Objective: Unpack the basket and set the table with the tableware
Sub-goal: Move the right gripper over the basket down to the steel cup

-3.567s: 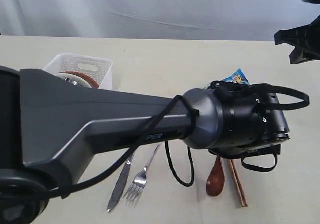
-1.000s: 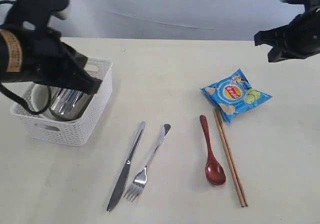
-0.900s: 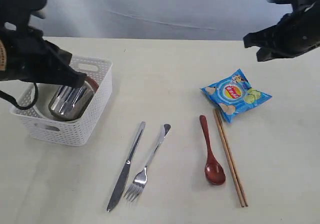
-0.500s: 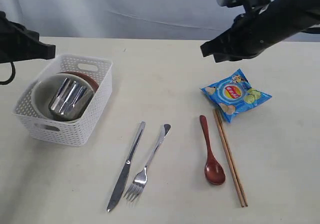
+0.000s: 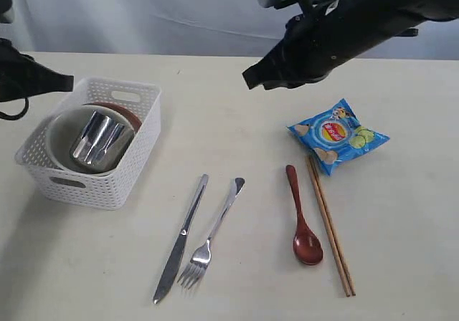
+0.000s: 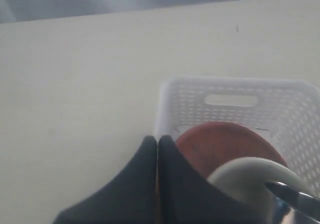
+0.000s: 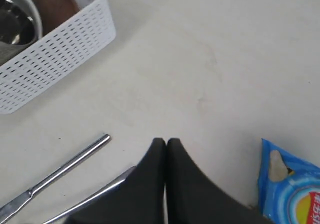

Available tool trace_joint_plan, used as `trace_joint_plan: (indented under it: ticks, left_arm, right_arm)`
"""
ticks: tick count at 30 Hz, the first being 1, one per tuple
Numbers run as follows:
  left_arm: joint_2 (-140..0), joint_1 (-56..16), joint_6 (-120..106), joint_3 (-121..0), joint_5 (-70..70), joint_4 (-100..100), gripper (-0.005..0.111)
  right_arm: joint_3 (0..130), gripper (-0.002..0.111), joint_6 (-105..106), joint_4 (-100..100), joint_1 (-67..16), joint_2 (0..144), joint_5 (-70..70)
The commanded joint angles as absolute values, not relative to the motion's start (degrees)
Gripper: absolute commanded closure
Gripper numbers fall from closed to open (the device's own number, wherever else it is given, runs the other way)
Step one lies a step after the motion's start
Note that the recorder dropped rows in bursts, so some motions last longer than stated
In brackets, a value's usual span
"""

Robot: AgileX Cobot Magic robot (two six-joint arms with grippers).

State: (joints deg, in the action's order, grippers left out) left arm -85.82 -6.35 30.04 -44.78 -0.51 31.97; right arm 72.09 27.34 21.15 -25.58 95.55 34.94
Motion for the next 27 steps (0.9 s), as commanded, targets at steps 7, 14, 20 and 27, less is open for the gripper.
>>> trace_joint_plan:
  ticks: [7,14,20,27]
  left_arm:
    - [-84.3,0.6,34.9,-45.0,6.4,31.2,0.107]
    - [-60.6,0.6,35.1,-38.0,9.3,31.2,0.107]
    - [-51.8,0.6,34.0,-32.6,7.8,31.2,0.107]
    - [-51.4,0.6,33.9,-32.6,7.8,31.2,0.107]
  right_arm:
    - [73.3,0.109,47.4,28.2,-36.6,95.6,30.4]
    - [79.5,0.109,50.5,29.6,-42.1,100.4,30.0]
    - [97.4,0.062,50.4,36.1,-42.1,115.2,45.6]
    - [106.2,0.053,51.8,39.5,-42.9,123.7,44.9]
